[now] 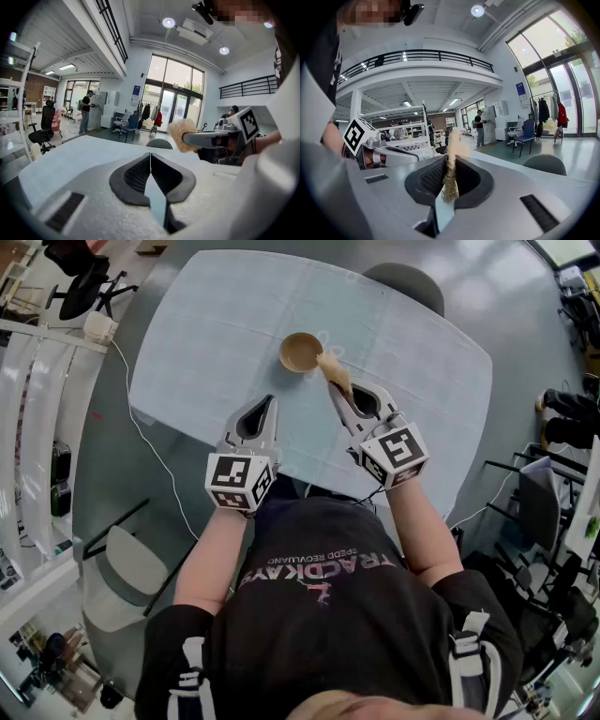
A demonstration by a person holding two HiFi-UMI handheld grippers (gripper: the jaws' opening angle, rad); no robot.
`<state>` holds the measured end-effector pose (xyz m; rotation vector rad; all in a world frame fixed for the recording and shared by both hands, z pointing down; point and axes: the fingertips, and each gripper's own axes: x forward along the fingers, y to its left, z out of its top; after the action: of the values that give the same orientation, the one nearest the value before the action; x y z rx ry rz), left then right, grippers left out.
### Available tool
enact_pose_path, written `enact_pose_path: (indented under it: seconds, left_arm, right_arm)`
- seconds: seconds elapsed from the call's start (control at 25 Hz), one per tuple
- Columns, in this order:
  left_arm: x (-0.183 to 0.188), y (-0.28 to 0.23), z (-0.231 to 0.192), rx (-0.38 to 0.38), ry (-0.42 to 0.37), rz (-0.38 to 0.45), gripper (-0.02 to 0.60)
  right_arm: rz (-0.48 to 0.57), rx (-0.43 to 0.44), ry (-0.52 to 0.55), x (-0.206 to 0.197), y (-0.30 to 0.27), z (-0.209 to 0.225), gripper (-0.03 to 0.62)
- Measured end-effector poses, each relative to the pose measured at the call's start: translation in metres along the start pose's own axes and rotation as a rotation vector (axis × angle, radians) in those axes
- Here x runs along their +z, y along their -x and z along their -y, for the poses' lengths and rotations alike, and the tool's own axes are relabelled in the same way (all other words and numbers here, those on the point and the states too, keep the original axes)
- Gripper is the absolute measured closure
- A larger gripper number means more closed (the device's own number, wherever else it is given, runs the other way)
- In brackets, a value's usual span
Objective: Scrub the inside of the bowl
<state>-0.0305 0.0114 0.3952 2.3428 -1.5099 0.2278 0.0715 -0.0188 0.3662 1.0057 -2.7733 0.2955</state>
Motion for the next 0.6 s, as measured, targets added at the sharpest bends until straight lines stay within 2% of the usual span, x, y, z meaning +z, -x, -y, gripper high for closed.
enact_pose_path:
  seconds: [0.36, 0.6]
  left_arm:
    - [0.0, 0.002, -0.006, 0.004, 0.007, -0.002, 0.565]
    - [-0.01, -0.007, -0.014, 0.0, 0.046, -0.034, 0.565]
  right_arm:
    - [-0.002, 0.0, -0.001, 0.001, -0.005, -0.002, 0.562]
    - [-0.007, 0.004, 0.002, -0.003, -0.009, -0.001, 0.562]
